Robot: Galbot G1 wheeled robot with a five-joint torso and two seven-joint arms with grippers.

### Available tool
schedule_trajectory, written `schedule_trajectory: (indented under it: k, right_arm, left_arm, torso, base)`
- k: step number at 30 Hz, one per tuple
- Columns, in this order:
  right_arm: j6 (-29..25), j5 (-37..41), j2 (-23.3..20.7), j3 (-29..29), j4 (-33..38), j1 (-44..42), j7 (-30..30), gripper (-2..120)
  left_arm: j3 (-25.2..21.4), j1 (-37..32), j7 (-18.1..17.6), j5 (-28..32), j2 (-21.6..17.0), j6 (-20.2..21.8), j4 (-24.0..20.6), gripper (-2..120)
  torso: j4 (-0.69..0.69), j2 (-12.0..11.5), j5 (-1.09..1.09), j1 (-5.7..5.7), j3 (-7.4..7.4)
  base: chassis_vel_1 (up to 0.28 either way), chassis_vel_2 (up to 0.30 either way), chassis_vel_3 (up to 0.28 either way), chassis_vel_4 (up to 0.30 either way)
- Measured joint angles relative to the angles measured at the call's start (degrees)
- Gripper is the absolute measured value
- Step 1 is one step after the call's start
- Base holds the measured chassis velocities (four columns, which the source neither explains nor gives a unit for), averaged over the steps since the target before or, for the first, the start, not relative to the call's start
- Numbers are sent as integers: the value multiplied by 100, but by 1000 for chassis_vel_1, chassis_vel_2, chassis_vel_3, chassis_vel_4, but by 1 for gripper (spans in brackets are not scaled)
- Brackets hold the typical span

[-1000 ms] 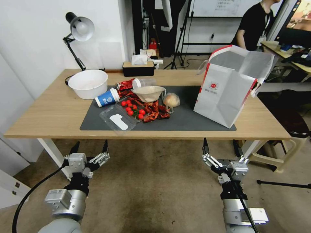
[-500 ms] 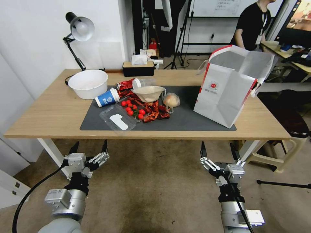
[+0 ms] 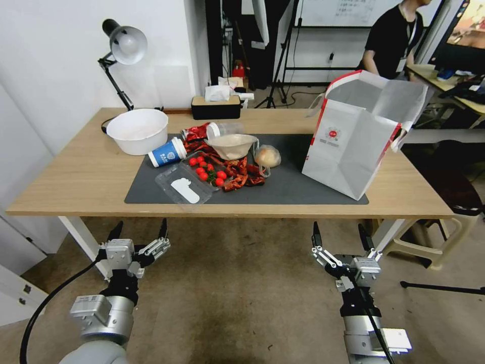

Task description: Pick up the food delivery bag from the floor and place it on the table.

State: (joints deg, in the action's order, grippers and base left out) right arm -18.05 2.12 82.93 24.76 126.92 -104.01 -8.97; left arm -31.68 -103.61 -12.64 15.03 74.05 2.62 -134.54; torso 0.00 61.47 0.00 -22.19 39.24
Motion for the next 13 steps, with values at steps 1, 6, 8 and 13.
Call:
schedule_trajectory:
  k: [1, 6, 8, 13]
  right_arm:
    - [-2, 0, 0, 0, 0, 0, 0, 100]
    - [-3, 0, -1, 0, 0, 1, 0, 100]
    - [-3, 0, -2, 1, 0, 1, 0, 100]
    - [-3, 0, -3, 2, 0, 2, -1, 100]
  left_arm:
    - [0, 0, -1, -1, 0, 1, 1, 100]
    - [1, 0, -1, -2, 1, 3, 4, 100]
    - [1, 0, -1, -2, 1, 3, 4, 100]
    - [1, 0, -1, -2, 1, 3, 4, 100]
  torso:
    - [0, 0, 0, 0, 0]
    - [0, 0, 0, 0, 0]
    - [0, 0, 0, 0, 0]
    - [0, 1, 0, 0, 0]
  base:
    - [0, 0, 0, 0]
    - [0, 0, 0, 0]
    - [0, 0, 0, 0]
    - [0, 0, 0, 0]
